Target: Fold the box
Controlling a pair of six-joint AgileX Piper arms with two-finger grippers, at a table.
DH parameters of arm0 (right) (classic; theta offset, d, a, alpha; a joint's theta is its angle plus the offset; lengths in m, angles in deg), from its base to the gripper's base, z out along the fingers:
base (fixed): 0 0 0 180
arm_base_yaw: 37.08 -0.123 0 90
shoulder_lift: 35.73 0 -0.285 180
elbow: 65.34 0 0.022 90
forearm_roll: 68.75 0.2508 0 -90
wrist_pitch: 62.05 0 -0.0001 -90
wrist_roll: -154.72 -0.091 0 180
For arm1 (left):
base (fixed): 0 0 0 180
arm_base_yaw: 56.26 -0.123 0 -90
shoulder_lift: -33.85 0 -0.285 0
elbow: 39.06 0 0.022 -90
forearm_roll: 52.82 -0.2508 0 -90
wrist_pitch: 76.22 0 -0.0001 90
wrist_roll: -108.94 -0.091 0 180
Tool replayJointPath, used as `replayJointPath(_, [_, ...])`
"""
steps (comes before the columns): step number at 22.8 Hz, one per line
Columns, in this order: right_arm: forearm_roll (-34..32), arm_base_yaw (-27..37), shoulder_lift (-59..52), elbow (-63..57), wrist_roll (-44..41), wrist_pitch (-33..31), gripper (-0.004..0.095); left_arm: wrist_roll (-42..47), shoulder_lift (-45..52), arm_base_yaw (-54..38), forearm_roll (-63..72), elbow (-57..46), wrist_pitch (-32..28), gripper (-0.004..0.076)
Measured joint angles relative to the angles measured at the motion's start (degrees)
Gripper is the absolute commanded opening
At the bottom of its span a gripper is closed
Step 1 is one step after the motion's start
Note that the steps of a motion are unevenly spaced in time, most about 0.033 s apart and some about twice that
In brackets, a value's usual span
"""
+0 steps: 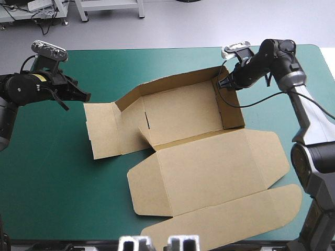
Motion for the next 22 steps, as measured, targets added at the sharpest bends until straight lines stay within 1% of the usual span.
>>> replayJointPath(3, [0.2,0.0,5.0,4.4,-0.6,1.2,-0.0002,0.0,0.0,0.0,1.8,0.0,0.0,0.0013])
replayJointPath(4, [0.3,0.0,6.5,5.5,-0.8,1.4,0.0017,0.0,0.0,0.0,2.7,0.0,0.0,0.0012])
replayJointPath(7, [1.3,0.0,9.3,8.0,-1.1,1.7,0.0130,-0.2,0.0,0.0,4.9,0.0,-0.1,0.0006])
replayJointPath(8, [1.3,0.0,9.6,8.3,-1.1,1.7,0.0263,-0.5,0.0,0.0,5.3,0.0,-0.1,0.0006])
replayJointPath(11, [0.9,0.0,10.1,9.4,-1.0,-1.4,0.0489,-1.4,0.0,0.0,6.1,0.0,-0.4,0.0006])
replayJointPath(12, [0.9,0.0,10.1,9.8,-1.1,-2.1,0.0593,-1.5,0.0,0.0,6.1,0.0,-0.5,0.0006])
replayJointPath(13, [0.9,0.0,9.6,10.6,-1.3,-2.8,0.0629,-1.8,0.0,0.0,6.0,0.0,-0.5,0.0006])
replayJointPath(14, [0.9,0.0,9.1,10.8,-1.5,-3.0,0.0645,-1.9,0.0,0.0,6.0,0.0,-0.5,0.0006])
replayJointPath(16, [0.2,0.0,5.8,11.2,-2.1,-3.2,0.0645,-2.5,0.0,0.0,5.9,0.0,-0.5,0.0006])
replayJointPath(19, [-0.7,0.0,-2.8,11.3,-4.3,-3.6,0.0645,-3.0,0.0,0.0,5.9,0.0,-0.5,0.0006])
replayJointPath(22, [-1.8,0.0,-10.5,10.7,-4.2,-4.0,0.0644,-3.4,0.0,0.0,5.9,0.0,-0.5,0.0006])
